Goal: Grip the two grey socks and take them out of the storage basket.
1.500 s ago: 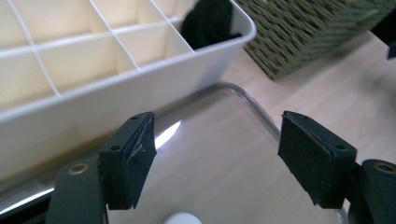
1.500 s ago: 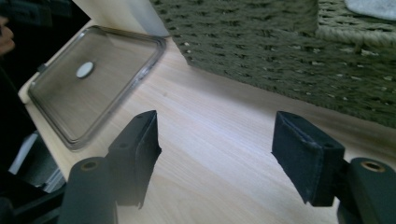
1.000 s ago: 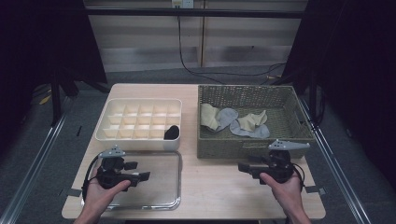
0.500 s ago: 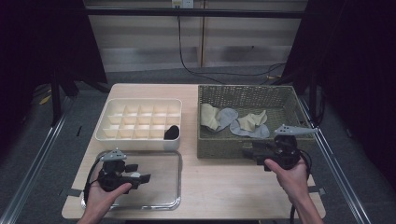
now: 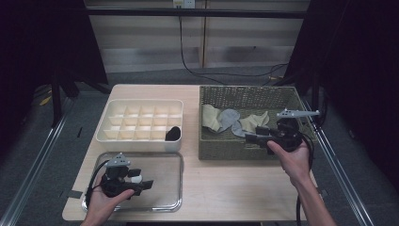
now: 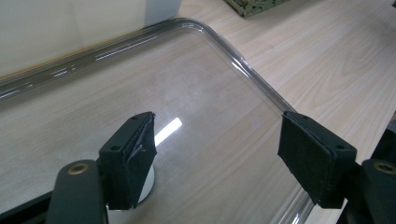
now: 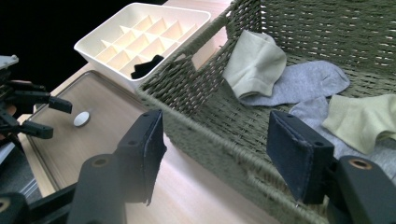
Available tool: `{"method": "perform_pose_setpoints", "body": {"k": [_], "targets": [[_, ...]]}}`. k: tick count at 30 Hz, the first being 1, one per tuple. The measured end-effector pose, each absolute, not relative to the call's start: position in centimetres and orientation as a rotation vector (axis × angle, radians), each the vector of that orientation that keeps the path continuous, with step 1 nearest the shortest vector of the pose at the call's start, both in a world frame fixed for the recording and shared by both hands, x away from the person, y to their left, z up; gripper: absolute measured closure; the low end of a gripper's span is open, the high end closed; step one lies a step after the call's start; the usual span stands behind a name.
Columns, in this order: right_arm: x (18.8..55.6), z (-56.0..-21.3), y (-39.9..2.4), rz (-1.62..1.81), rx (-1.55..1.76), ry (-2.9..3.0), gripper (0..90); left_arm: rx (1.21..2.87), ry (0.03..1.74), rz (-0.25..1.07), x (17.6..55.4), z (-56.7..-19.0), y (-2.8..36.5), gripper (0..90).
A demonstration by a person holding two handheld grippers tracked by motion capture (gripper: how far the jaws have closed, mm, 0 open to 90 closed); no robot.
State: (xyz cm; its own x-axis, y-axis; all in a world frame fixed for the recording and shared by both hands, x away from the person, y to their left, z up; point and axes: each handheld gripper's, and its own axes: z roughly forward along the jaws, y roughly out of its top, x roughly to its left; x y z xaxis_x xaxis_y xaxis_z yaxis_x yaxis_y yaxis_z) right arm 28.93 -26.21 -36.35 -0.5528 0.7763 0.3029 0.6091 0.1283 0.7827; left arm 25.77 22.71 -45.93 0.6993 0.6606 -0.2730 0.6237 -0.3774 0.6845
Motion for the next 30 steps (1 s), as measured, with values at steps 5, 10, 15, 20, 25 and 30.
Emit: {"method": "perform_pose_setpoints", "body": {"k": [5,10,15,20,25,30], "targets": [[30.4,-37.0,-26.0,1.365,1.382,2.252,43.6,2.088,0.963,0.067,25.5,-45.6,22.7,27.3],[31.4,-38.3,-25.5,1.327,1.406,2.271,49.7,2.076,0.957,0.087,25.5,-45.2,22.7,27.3],[32.9,-38.0,-25.6,1.298,1.418,2.279,51.4,2.083,0.956,0.080,25.7,-45.3,22.7,27.2],[34.3,-38.0,-24.9,1.265,1.418,2.302,52.8,2.070,0.965,0.086,25.8,-45.1,23.1,28.7],[35.8,-38.0,-24.3,1.230,1.439,2.334,54.3,2.060,0.970,0.087,25.9,-45.0,23.6,28.7],[37.5,-36.9,-23.7,1.236,1.436,2.363,55.4,2.060,0.965,0.083,26.0,-45.1,23.5,28.6]]}}
